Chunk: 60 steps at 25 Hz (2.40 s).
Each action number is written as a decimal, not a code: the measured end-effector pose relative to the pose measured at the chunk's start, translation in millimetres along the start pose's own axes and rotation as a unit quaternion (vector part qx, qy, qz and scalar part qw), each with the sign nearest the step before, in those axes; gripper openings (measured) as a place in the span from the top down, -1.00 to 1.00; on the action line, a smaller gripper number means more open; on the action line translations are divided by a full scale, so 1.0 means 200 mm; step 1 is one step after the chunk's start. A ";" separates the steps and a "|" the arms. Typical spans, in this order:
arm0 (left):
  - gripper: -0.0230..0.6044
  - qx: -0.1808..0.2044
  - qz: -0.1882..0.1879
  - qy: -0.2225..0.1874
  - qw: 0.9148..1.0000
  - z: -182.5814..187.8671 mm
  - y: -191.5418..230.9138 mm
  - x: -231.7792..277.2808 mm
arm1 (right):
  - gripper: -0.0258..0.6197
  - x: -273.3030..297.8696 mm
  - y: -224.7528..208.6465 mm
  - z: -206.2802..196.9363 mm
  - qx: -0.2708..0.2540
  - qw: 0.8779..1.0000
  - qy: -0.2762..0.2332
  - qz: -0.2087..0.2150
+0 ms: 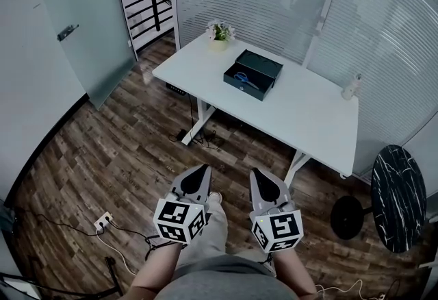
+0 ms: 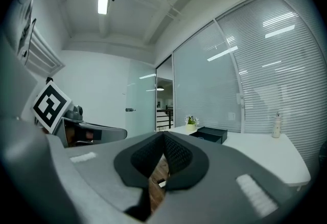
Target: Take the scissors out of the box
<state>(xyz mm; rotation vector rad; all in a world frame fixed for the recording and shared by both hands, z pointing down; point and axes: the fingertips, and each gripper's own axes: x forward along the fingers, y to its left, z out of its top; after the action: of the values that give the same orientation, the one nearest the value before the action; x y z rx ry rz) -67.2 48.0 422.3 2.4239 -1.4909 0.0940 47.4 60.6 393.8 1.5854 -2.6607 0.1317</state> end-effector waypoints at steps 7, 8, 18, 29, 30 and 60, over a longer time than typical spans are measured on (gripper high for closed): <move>0.91 -0.002 -0.006 -0.012 1.000 0.04 -0.03 0.03 | 0.89 0.00 -0.03 0.06 -0.020 1.000 -0.009 -0.010; 0.91 -0.001 -0.008 -0.012 1.000 0.04 -0.02 0.03 | 0.89 0.00 -0.03 0.07 -0.023 1.000 -0.012 -0.012; 0.91 0.011 -0.033 -0.020 0.999 0.04 0.01 0.10 | 0.89 0.08 -0.04 0.08 -0.029 0.998 -0.036 -0.030; 0.91 0.013 -0.050 -0.026 0.998 0.17 0.14 0.40 | 0.89 0.33 -0.20 0.15 -0.046 0.997 -0.038 -0.046; 0.91 0.013 -0.051 -0.025 0.998 0.20 0.18 0.48 | 0.89 0.42 -0.24 0.17 -0.045 0.997 -0.038 -0.047; 0.91 0.001 -0.061 0.018 0.998 0.46 0.83 1.64 | 0.89 1.74 -0.99 0.25 -0.072 0.995 0.022 -0.060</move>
<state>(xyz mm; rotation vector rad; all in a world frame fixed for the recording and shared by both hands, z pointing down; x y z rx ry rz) -72.0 -330.5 436.8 2.4951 -1.3256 0.1120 56.4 -343.7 382.6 1.6706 -2.4732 -0.0283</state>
